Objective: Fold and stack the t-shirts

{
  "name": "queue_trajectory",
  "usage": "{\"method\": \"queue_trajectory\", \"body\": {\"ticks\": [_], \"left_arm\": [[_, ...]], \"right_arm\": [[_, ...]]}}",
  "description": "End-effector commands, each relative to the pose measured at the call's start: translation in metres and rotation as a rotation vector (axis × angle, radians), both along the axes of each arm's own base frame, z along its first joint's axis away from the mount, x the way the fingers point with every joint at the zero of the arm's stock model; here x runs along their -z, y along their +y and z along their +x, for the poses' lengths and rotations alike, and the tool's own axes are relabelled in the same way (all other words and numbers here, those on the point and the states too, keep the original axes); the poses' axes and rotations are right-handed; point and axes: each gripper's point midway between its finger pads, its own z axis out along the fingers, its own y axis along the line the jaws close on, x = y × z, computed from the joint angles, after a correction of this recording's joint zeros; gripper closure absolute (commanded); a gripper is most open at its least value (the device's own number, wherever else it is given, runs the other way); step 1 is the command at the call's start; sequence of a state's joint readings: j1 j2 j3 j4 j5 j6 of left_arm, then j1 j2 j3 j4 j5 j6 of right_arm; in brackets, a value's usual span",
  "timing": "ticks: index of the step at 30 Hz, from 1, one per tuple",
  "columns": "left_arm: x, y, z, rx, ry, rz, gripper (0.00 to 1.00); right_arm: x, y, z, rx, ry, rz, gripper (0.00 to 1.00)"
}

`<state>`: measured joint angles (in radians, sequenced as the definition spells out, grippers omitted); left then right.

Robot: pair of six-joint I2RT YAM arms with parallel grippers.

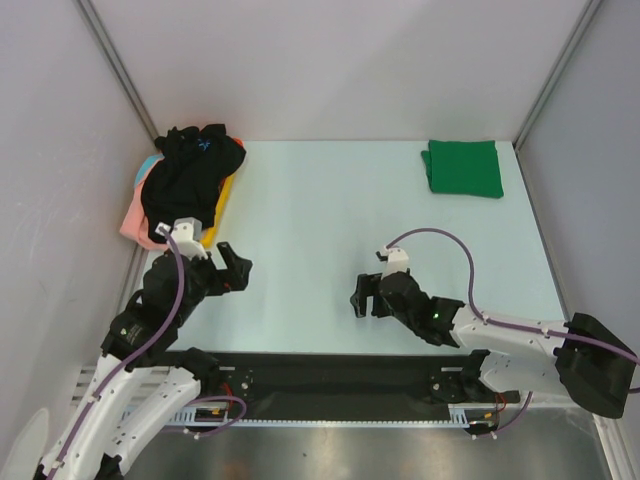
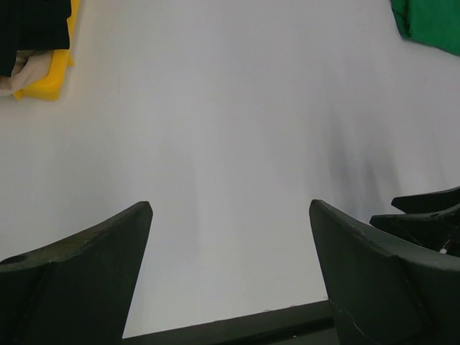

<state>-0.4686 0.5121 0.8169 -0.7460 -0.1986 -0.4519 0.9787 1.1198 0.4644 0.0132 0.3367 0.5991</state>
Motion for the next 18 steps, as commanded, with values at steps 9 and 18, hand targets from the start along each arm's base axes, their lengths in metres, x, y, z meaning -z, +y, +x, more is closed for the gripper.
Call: {"method": "queue_trajectory", "body": {"ticks": [9, 18], "left_arm": [[-0.006, 0.004, 0.002, -0.015, -0.033, 0.000, 0.04], [-0.015, 0.014, 0.004, -0.054, -0.053, 0.042, 0.02]], "right_arm": [[-0.017, 0.014, 0.009, 0.028, -0.059, 0.099, 0.12], [-0.006, 0.016, 0.002, 0.005, -0.033, 0.108, 0.13]]}}
